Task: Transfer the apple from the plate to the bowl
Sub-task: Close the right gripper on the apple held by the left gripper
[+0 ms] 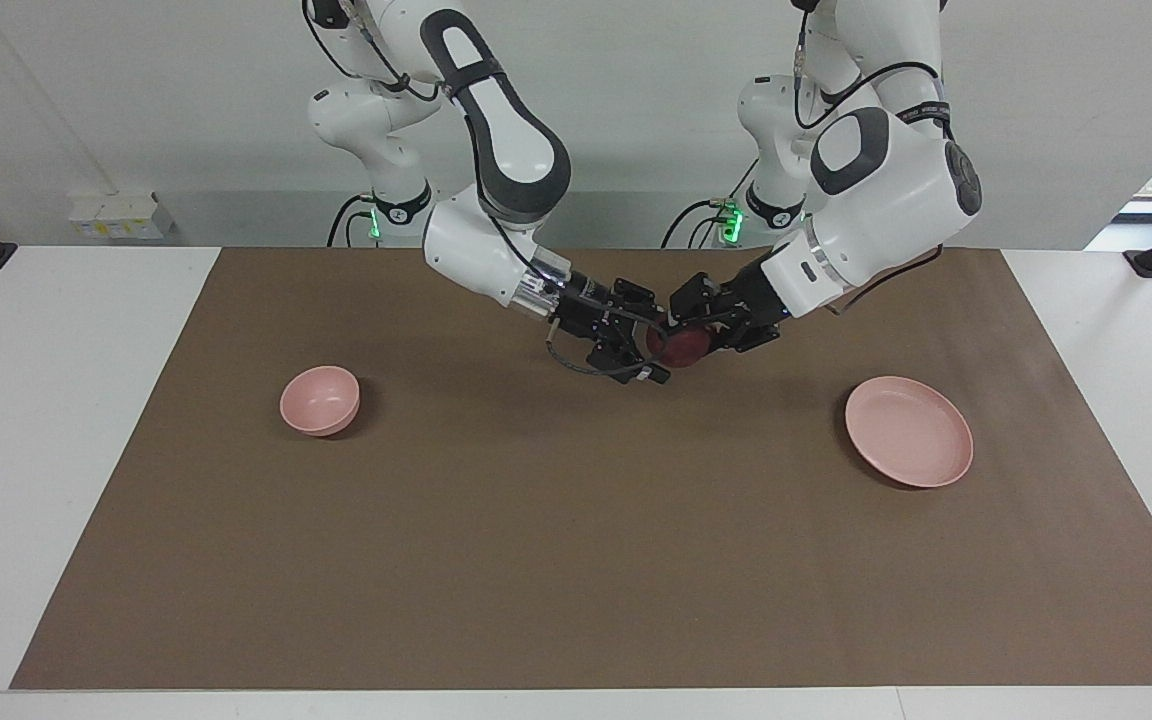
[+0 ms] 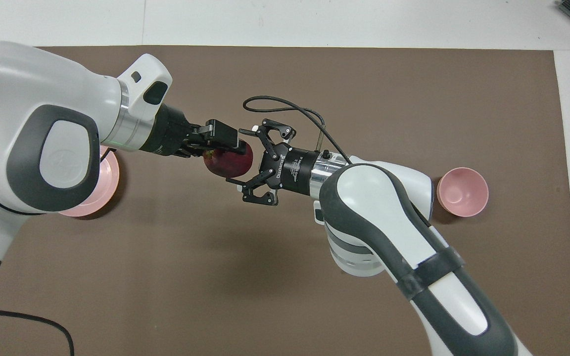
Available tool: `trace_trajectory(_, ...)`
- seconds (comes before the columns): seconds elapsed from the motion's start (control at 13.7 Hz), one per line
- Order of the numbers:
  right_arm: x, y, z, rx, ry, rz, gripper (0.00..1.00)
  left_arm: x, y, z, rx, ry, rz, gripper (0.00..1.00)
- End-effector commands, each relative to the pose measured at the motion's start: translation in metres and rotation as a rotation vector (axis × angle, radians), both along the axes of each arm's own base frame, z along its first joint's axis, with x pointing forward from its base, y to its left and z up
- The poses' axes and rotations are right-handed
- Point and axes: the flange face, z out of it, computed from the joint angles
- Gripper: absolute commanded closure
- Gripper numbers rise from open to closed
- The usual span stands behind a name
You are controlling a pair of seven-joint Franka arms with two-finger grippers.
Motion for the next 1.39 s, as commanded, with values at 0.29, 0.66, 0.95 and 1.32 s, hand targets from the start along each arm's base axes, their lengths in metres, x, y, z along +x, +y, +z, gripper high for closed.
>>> trace_trajectory(0.29, -0.003, -0.003, 0.007, -0.009, -0.015, -0.013, 0.0, -0.005, -0.001, 0.011, -0.025, -0.002, -0.022, 1.0)
trace_trajectory(0.66, -0.002, -0.001, 0.013, -0.002, -0.024, -0.016, 0.02, -0.008, -0.001, 0.018, -0.024, -0.019, -0.024, 1.0)
trace_trajectory(0.95, -0.003, 0.001, 0.015, -0.005, -0.036, -0.01, 0.97, -0.011, -0.008, 0.017, -0.016, -0.026, -0.036, 1.0)
trace_trajectory(1.32, -0.002, 0.0, 0.015, -0.014, -0.046, -0.02, 1.0, -0.01, -0.012, 0.011, -0.01, -0.024, -0.036, 1.0)
